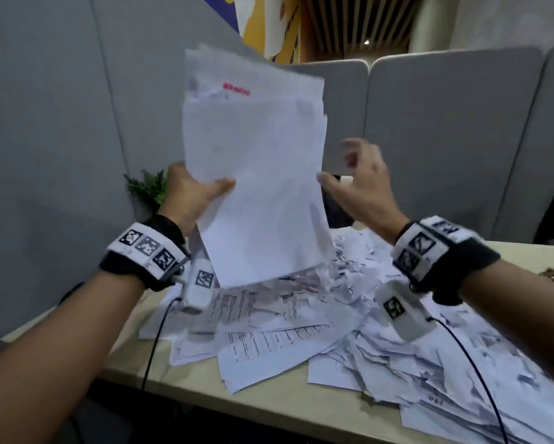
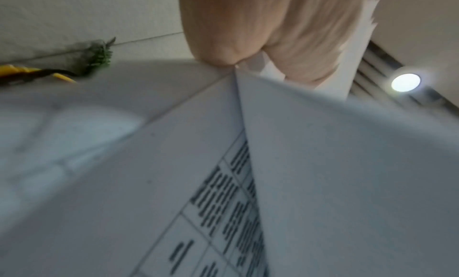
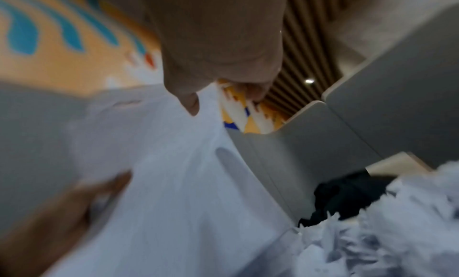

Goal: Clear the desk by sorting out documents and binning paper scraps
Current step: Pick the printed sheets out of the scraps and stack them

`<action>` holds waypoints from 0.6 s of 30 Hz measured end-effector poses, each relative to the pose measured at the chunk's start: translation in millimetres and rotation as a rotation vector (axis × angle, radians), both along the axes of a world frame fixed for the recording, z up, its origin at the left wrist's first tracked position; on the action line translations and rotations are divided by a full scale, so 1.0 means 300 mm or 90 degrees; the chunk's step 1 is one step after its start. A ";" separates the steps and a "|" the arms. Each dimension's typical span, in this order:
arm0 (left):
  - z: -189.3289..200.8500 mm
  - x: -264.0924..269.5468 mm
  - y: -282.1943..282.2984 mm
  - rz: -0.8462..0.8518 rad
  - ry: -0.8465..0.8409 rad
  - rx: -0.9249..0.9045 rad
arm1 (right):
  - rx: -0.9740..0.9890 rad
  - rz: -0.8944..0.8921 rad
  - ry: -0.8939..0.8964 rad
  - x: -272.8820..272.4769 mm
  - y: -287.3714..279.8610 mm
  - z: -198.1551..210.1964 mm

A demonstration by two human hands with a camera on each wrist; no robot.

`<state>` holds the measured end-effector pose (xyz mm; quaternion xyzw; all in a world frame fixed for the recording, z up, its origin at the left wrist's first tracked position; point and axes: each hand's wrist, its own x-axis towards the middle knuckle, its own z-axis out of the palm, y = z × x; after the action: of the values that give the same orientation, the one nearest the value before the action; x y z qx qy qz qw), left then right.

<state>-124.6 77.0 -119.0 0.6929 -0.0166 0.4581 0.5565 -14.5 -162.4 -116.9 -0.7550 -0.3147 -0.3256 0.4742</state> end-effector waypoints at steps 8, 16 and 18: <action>-0.171 0.042 -0.001 -0.157 0.072 -0.128 | 0.066 0.389 0.433 -0.003 -0.004 -0.030; -0.133 0.062 -0.031 -0.111 0.023 -0.075 | 0.180 0.436 0.371 -0.048 0.029 -0.048; -0.133 0.066 -0.041 -0.116 0.017 -0.055 | 0.200 0.408 0.357 -0.050 0.032 -0.041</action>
<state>-104.7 64.7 -158.8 0.6701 -0.0523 0.3967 0.6253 -29.5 -152.9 -129.3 -0.5971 -0.3390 0.0106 0.7270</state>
